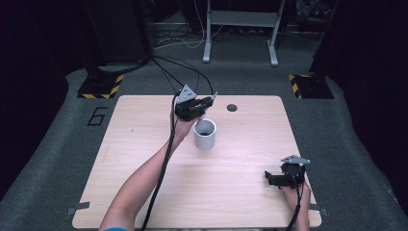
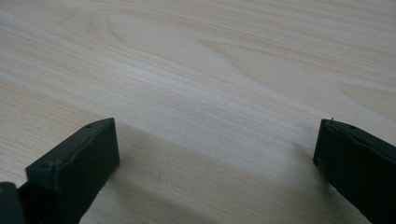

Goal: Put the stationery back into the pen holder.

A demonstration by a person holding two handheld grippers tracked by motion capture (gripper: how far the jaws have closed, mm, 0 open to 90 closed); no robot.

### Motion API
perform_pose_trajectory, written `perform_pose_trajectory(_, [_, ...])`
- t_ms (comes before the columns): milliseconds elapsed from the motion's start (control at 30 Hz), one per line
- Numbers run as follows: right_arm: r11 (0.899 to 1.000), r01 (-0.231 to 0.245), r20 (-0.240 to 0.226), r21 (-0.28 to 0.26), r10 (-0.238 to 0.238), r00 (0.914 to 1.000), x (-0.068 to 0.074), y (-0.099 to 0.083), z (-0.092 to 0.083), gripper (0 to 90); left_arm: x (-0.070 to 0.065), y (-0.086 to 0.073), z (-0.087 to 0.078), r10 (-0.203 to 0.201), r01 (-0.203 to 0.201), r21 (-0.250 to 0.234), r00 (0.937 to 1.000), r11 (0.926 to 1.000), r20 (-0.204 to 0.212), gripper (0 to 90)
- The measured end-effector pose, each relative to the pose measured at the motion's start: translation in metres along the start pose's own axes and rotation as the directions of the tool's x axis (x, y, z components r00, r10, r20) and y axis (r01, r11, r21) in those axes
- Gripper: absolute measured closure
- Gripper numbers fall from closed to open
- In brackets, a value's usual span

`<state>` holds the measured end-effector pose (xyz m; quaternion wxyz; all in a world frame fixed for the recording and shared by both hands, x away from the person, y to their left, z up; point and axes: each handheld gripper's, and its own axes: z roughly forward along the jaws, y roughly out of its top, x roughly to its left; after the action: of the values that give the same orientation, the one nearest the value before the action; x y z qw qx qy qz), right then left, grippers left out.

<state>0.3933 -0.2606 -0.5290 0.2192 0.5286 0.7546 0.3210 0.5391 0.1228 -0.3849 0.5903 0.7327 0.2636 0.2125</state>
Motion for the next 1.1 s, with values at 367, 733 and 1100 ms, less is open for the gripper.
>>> perform_pose_trajectory(367, [1.000,-0.004,0.006,-0.007,0.004,1.0000,0.000,0.000,0.001,0.0,0.005,-0.012,0.011,-0.032,0.032,-0.017,0.9995,0.9994,-0.005,80.5])
perform_pose_trajectory(733, [1.000,0.006,-0.001,-0.002,-0.006,1.0000,0.000,0.000,0.000,0.0,0.011,-0.031,0.020,-0.074,0.074,-0.008,0.9972,0.9972,-0.011,80.5])
perform_pose_trajectory(1100, [1.000,0.006,0.000,-0.002,-0.006,1.0000,0.000,0.000,0.000,0.0,0.013,-0.052,0.026,-0.088,0.089,0.067,0.9960,0.9938,-0.018,80.3])
